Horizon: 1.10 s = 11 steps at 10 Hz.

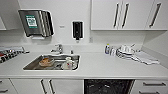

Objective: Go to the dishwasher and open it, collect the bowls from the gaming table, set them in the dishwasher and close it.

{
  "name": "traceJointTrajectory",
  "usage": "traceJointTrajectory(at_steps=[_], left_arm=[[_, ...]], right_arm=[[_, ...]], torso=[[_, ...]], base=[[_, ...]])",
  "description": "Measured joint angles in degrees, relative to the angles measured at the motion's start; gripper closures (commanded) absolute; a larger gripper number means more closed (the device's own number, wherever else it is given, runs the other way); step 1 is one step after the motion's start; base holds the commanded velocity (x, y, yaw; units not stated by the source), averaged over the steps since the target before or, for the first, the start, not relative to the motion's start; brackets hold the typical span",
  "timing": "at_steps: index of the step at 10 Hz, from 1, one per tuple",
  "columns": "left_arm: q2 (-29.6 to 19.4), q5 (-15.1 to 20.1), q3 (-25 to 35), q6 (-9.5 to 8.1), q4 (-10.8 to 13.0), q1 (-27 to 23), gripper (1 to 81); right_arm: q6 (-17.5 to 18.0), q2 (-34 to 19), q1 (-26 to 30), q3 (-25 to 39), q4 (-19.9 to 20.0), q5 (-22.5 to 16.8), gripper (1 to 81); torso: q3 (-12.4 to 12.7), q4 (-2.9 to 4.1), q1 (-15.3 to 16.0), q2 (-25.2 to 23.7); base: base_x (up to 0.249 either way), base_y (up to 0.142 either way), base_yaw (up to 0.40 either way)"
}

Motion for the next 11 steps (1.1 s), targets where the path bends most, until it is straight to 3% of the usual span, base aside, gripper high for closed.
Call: traceJointTrajectory(at_steps=[3, 7, 11], left_arm=[[0.52, -0.16, -0.17, -0.02, 0.94, 2.41, 1.0], [2.32, -0.13, -2.65, 0.00, 1.57, 4.21, 1.0], [5.88, -0.32, -7.36, -0.02, 1.72, 5.12, 1.0]], right_arm=[[-1.10, 4.06, -6.14, -3.40, -2.86, -7.56, 1.0], [-1.13, 6.23, -6.06, -7.31, -4.86, -6.44, 1.0], [-1.16, 5.92, -8.00, -8.83, -15.54, -5.99, 1.0]], torso=[[0.00, 0.00, 0.00, 0.00], [0.00, 0.00, -0.05, -0.02], [0.00, 0.00, -0.05, -0.04]], base=[[-0.079, 0.000, 0.000], [-0.019, 0.000, 0.000], [0.000, 0.000, 0.000]])
